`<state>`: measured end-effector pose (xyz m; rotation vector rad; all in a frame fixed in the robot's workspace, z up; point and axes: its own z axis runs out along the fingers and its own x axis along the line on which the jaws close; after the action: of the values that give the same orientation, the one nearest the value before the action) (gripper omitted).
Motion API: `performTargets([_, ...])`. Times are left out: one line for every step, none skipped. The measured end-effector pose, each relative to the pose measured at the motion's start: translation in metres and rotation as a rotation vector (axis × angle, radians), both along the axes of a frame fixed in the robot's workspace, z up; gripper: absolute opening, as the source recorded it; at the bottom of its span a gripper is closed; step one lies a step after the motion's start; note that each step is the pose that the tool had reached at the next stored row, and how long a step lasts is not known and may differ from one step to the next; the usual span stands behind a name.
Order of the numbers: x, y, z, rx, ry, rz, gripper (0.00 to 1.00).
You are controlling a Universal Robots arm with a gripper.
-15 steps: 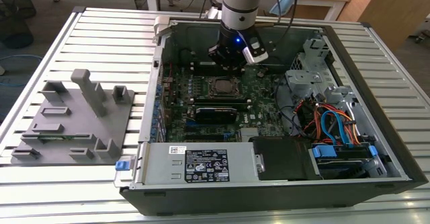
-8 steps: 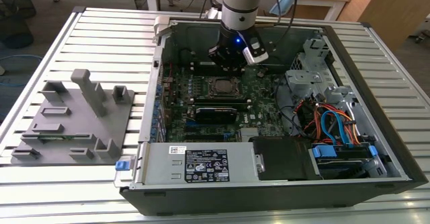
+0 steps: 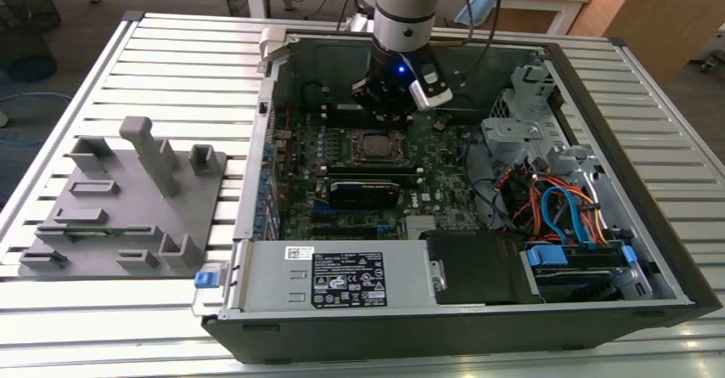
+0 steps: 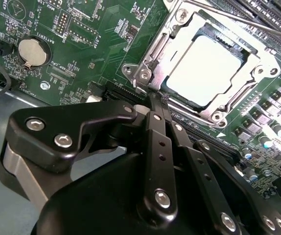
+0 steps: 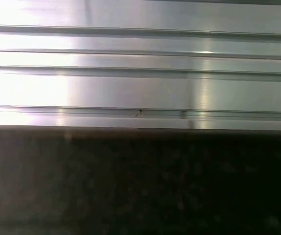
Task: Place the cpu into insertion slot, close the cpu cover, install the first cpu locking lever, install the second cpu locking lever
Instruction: 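Install the first cpu locking lever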
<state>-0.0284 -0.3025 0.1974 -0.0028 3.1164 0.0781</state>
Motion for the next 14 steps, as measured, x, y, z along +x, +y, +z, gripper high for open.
performTargets([0.0001, 0.0001, -0.0003, 0.0002, 0.0, 0.0, 0.1])
performTargets([0.0001, 0.0, -0.0006, -0.0001, 0.0001, 0.0, 0.1])
performTargets([0.0001, 0.0, -0.0008, -0.0004, 0.0003, 0.0, 0.1])
performTargets([0.0001, -0.0001, -0.001, -0.0005, 0.0004, 0.0, 0.1])
performTargets([0.0001, -0.0001, -0.0011, 0.0001, 0.0003, 0.0, 0.1])
performTargets([0.0001, -0.0001, -0.0011, 0.001, 0.0005, 0.0, 0.1])
performTargets([0.0001, -0.0001, -0.0011, 0.0029, 0.0005, 0.0, 0.1])
performTargets([0.0002, 0.0, -0.0012, 0.0046, 0.0003, 0.0, 0.1])
performTargets([0.0002, 0.0, -0.0012, 0.0052, 0.0002, 0.0, 0.1])
performTargets([0.0002, 0.0, -0.0012, 0.0053, 0.0003, 0.0, 0.1])
performTargets([0.0002, 0.0, -0.001, 0.0053, 0.0002, 0.0, 0.1])
performTargets([0.0002, 0.0, -0.0006, 0.0055, 0.0002, 0.0, 0.1])
performTargets([0.0002, 0.0, 0.0003, 0.0054, 0.0002, 0.0, 0.1])
performTargets([0.0002, -0.0001, 0.0013, 0.0052, 0.0003, 0.0, 0.1])
